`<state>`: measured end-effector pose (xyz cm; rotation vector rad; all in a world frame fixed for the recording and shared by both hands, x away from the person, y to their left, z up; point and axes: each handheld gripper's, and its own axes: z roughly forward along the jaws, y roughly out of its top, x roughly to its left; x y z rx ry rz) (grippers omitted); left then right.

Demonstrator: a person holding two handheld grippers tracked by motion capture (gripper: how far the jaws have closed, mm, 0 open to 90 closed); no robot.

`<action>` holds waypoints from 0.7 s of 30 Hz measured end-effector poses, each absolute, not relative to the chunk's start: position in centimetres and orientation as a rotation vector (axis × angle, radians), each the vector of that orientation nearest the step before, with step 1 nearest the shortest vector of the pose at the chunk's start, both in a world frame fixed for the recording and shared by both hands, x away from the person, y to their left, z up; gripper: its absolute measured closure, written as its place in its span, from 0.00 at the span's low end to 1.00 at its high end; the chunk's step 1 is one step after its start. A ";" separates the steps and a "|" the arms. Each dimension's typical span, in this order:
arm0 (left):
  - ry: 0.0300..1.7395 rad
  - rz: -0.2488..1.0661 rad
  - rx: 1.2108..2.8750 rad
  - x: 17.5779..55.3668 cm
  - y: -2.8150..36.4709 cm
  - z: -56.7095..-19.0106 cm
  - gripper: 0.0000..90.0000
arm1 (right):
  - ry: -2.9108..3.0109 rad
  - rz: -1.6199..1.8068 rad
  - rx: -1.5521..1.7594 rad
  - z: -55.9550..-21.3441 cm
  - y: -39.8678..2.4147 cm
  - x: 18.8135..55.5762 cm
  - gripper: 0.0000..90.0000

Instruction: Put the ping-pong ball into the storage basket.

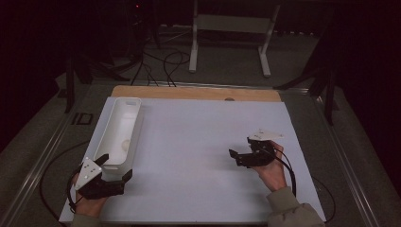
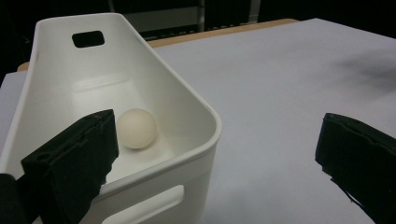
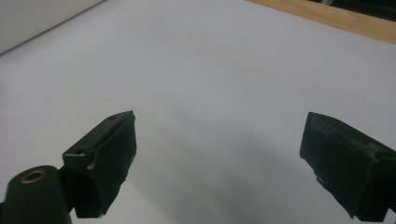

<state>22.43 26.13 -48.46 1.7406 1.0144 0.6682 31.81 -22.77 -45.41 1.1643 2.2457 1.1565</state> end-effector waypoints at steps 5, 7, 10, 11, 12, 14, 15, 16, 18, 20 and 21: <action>1.015 0.669 1.743 22.5 26.1 -48.4 0.00 | 2.185 1.159 1.194 -46.3 -24.4 30.7 0.11; 1.015 0.668 1.743 22.5 26.1 -48.4 0.00 | 2.152 1.152 1.201 -46.9 -25.1 30.0 0.11; 1.014 0.668 1.745 22.5 26.1 -48.4 0.00 | 2.117 1.179 1.201 -47.2 -25.6 29.5 0.12; 1.015 0.666 1.743 22.5 26.1 -48.4 0.00 | 2.072 1.209 1.214 -47.6 -26.5 29.0 0.12; 1.015 0.666 1.743 22.5 26.1 -48.4 0.00 | 2.072 1.209 1.214 -47.6 -26.5 29.0 0.12; 1.014 0.665 1.745 22.5 26.1 -48.4 0.00 | 2.012 1.256 1.221 -48.1 -27.6 28.2 0.12; 1.013 0.664 1.746 22.6 26.1 -48.4 0.00 | 1.998 1.263 1.223 -48.2 -27.9 28.0 0.12; 1.013 0.664 1.746 22.6 26.1 -48.4 0.00 | 1.998 1.263 1.223 -48.2 -27.9 28.0 0.12; 1.014 0.664 1.747 22.6 26.1 -48.4 0.00 | 1.972 1.278 1.217 -48.4 -28.4 27.6 0.12; 1.016 0.664 1.746 22.6 26.1 -48.4 0.00 | 1.939 1.305 1.206 -48.5 -28.9 27.0 0.13; 1.017 0.663 1.748 22.6 26.1 -48.4 0.00 | 1.931 1.315 1.204 -48.6 -29.0 26.9 0.13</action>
